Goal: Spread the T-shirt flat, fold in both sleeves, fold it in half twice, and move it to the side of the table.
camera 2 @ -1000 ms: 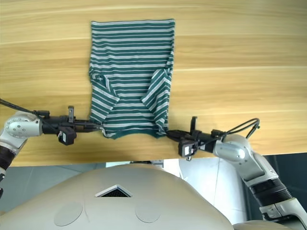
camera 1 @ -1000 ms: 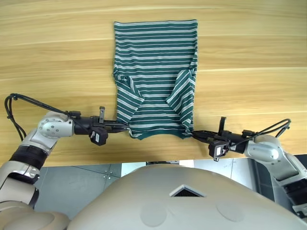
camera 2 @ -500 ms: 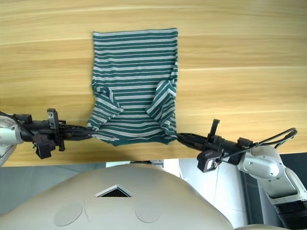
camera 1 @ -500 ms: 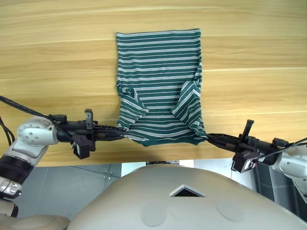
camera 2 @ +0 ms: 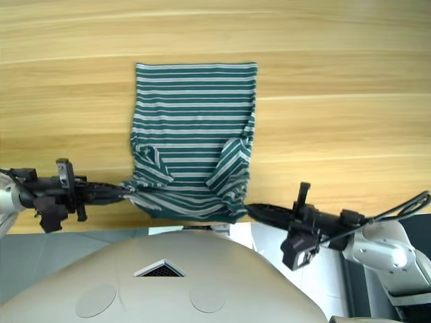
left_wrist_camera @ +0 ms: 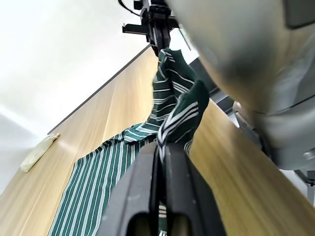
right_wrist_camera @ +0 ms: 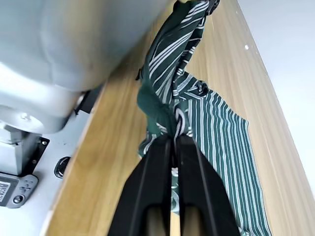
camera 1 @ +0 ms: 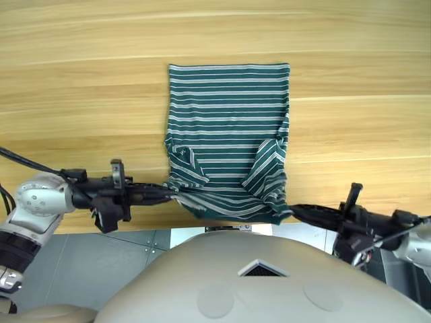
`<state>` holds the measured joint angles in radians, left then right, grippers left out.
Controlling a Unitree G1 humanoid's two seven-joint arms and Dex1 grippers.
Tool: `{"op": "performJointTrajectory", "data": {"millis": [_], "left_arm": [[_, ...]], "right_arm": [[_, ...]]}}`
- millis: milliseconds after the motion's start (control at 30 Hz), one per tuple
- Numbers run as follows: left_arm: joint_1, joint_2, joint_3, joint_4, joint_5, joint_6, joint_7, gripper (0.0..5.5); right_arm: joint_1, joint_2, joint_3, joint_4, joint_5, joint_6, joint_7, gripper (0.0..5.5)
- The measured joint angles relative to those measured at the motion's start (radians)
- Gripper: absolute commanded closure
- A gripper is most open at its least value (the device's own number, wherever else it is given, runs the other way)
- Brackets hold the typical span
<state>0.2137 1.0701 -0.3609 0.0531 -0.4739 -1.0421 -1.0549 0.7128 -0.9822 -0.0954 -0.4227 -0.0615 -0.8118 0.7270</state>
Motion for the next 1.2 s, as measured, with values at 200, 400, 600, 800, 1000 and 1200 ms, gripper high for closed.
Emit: {"op": "performJointTrajectory", "data": {"millis": [200,400,600,800,1000,1200], "left_arm": [[-0.205,-0.2,0.099,0.148,-0.03,0.131,0.035,5.48],[-0.441,-0.362,0.149,0.374,0.236,0.157,0.146,5.48],[-0.654,-0.497,0.125,0.659,0.475,0.152,0.238,5.48],[-0.912,-0.608,0.135,1.026,0.568,0.23,0.346,5.48],[-1.006,-0.632,0.165,1.195,0.607,0.314,0.45,5.48],[-1.035,-0.653,0.169,1.248,0.683,0.399,0.558,5.48]], "right_arm": [[-0.343,0.108,0.105,0.096,-0.089,0.269,-0.019,5.5],[-0.646,0.218,0.163,0.222,-0.198,0.528,-0.069,5.5],[-0.799,0.285,0.228,0.343,-0.307,0.658,-0.114,5.5],[-0.957,0.376,0.264,0.482,-0.332,0.731,-0.167,5.5],[-1.072,0.465,0.284,0.602,-0.316,0.749,-0.208,5.5],[-1.21,0.534,0.328,0.853,-0.34,0.724,-0.287,5.5]]}}
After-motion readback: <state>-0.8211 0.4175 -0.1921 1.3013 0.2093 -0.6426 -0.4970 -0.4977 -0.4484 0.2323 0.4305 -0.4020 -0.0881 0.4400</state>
